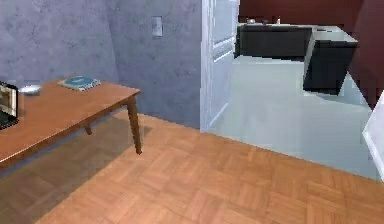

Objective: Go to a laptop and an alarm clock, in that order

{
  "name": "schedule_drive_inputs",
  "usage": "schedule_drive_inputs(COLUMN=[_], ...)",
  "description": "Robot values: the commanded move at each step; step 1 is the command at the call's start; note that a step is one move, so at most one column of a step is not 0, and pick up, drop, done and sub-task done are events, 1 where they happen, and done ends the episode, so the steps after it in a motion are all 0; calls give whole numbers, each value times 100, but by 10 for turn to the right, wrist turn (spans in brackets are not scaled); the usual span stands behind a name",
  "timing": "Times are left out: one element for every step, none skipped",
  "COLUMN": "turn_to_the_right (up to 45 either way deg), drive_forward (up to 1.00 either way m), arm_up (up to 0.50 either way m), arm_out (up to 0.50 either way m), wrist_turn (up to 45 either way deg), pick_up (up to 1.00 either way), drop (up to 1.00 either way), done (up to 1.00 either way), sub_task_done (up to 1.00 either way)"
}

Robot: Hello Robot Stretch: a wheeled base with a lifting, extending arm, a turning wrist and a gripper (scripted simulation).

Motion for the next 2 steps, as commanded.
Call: schedule_drive_inputs(turn_to_the_right=[-450, -150], drive_forward=[0, 0], arm_up=[0, 0], arm_out=[0, 0], wrist_turn=[0, 0], pick_up=[0, 0], drop=[0, 0], done=[0, 0], sub_task_done=[0, 0])
